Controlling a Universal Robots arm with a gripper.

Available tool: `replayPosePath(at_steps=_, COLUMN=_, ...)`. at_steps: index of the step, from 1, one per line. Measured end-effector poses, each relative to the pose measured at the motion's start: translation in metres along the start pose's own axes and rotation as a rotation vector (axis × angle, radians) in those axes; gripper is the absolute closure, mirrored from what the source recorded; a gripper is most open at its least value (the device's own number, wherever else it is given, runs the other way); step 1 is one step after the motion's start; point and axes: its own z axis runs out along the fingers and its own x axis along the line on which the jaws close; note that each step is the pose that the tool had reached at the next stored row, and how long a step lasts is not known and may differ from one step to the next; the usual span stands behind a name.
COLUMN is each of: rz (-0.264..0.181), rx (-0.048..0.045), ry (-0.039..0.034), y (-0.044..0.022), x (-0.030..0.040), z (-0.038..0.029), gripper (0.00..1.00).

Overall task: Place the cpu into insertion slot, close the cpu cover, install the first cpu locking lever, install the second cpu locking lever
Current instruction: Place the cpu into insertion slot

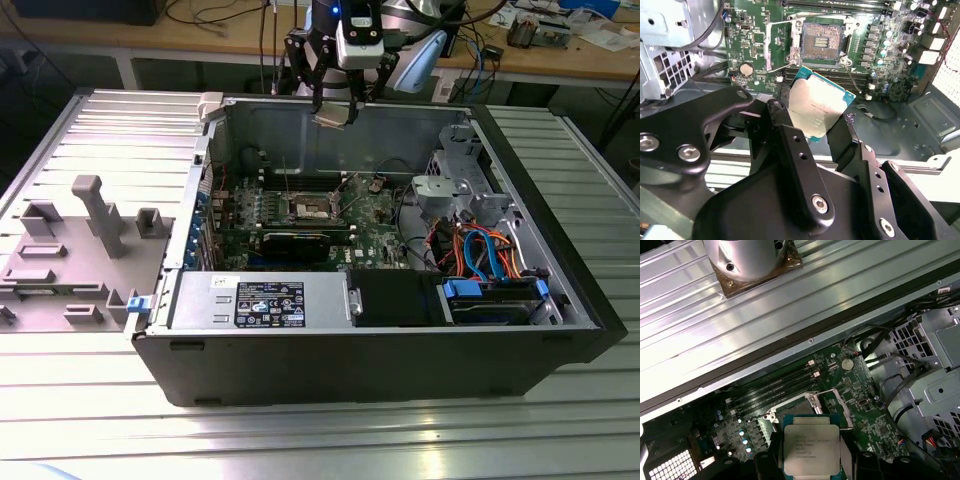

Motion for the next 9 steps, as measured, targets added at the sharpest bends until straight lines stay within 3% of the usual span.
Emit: replayPosePath(at_steps=9, rz=0.019, rx=-0.0004, ry=-0.0017, y=-0.0014, x=0.0029, z=0.0002, gripper=0.46)
